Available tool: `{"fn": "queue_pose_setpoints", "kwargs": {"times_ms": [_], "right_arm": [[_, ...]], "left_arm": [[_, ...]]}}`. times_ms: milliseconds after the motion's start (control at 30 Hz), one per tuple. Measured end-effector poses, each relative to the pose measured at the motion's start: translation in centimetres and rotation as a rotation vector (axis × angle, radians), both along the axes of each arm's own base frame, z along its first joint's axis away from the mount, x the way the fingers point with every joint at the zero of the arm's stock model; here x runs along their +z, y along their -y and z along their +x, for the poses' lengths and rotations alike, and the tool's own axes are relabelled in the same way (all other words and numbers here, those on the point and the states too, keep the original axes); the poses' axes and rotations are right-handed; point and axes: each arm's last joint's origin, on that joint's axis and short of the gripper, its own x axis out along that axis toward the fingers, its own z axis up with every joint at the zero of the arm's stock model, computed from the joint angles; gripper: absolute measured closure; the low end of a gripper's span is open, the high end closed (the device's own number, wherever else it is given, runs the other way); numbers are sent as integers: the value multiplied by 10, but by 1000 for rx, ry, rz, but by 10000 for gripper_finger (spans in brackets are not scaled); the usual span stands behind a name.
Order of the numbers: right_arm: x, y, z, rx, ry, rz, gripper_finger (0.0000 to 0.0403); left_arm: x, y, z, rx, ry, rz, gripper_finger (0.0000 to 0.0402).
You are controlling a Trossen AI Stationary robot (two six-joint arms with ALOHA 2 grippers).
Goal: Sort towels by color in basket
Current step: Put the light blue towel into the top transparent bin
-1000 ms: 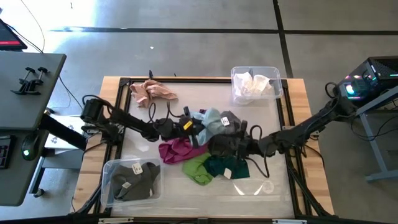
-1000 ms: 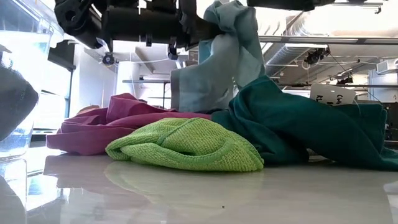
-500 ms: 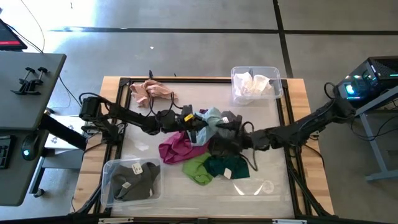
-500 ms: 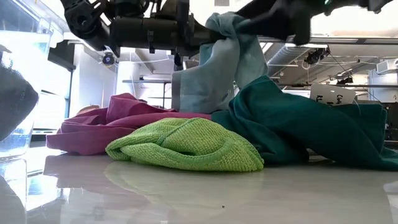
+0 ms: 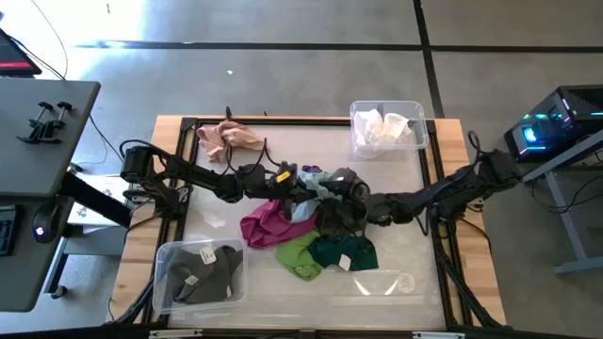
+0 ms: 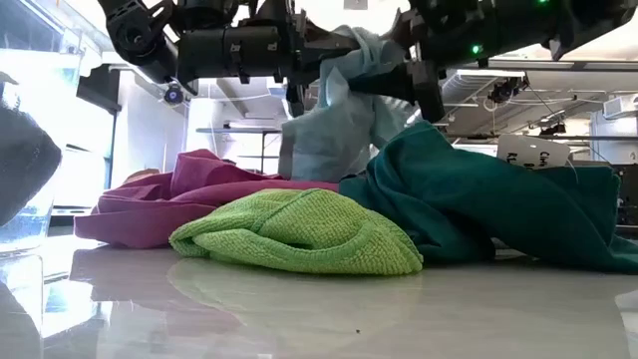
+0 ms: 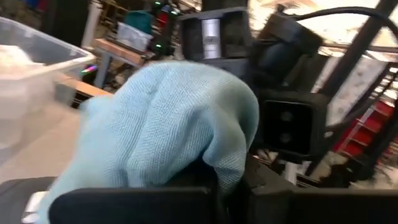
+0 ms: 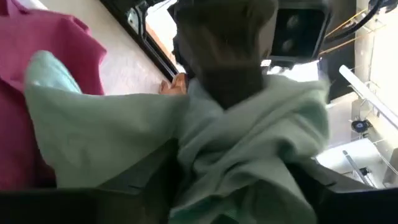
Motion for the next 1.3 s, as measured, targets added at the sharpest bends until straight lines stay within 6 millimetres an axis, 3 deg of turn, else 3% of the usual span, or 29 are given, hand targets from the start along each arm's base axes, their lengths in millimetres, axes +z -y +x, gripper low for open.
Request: {"fn": "queue_pose_setpoints", "kwargs": {"times_ms": [133,267,333,467,633,733,833,1000,1167,1300], "right_arm": [[1,0,0,-13,50,104,267],[1,-6,-3,-76,90,159,366],[3,-11,-5,-107,105,159,387],[26,-19,-9,-277,150,116,375],[84,-14,-23,-610,203,44,394],[125,-2,-37,-691,268,79,391],[166,16,-58,-737,351,132,392],[212,53,-95,-850,428,148,396],[228,87,-133,-1027,495,146,395],[213,108,-150,-1019,542,183,395]], "left_arm": [[0,2,0,-54,9,90,375],[-1,0,-1,-138,12,140,329],[-4,-3,-1,-192,-12,161,305],[-4,-11,-4,-200,-105,124,273],[-13,-15,-15,-198,-297,101,267],[-7,-11,-17,-165,-302,147,269],[-17,-5,-18,-152,-373,165,270],[-16,5,-17,-138,-371,223,270],[-15,10,-17,-151,-357,265,270],[-16,10,-17,-153,-362,265,270]]}}
